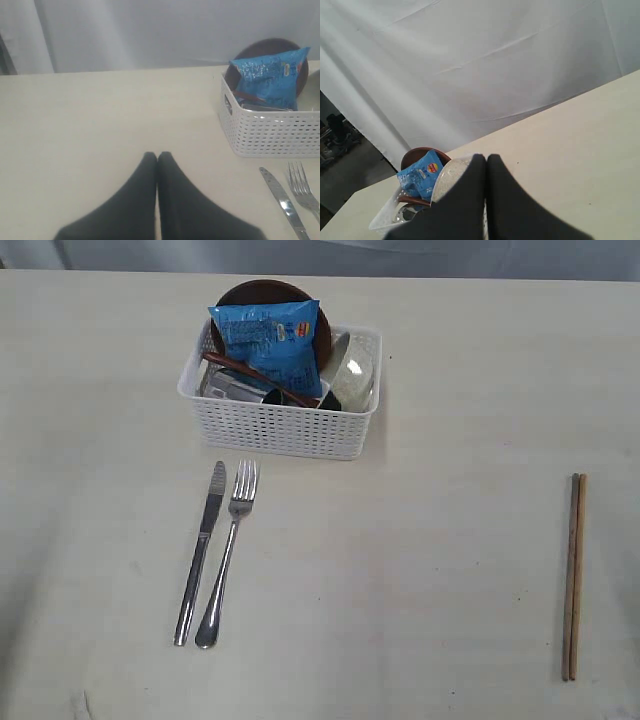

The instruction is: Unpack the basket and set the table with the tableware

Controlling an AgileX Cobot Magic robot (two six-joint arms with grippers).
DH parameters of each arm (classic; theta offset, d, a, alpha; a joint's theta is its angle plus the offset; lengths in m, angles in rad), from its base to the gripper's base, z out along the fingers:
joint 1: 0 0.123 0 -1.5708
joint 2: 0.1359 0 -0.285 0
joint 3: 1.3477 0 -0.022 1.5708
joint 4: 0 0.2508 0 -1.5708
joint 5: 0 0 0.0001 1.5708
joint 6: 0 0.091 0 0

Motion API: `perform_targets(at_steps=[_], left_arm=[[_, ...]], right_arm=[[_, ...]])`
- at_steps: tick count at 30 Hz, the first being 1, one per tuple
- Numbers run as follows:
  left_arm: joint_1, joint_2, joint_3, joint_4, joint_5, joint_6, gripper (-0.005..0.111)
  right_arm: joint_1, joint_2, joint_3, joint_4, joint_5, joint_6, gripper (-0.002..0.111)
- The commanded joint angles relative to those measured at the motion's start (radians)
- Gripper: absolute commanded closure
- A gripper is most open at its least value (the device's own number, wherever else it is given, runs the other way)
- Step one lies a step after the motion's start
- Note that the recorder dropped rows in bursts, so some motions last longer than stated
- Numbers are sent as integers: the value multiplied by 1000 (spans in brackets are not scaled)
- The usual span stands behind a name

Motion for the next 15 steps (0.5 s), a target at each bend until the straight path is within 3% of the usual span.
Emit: perform_targets(at_steps=[1, 15], left_arm=[[3, -3, 4, -11, 5, 6, 107], [3, -3, 4, -11, 5, 6, 107]], right_arm=[[3, -5, 1, 0, -3, -4, 109], [3, -5, 1, -10, -3, -19, 109]])
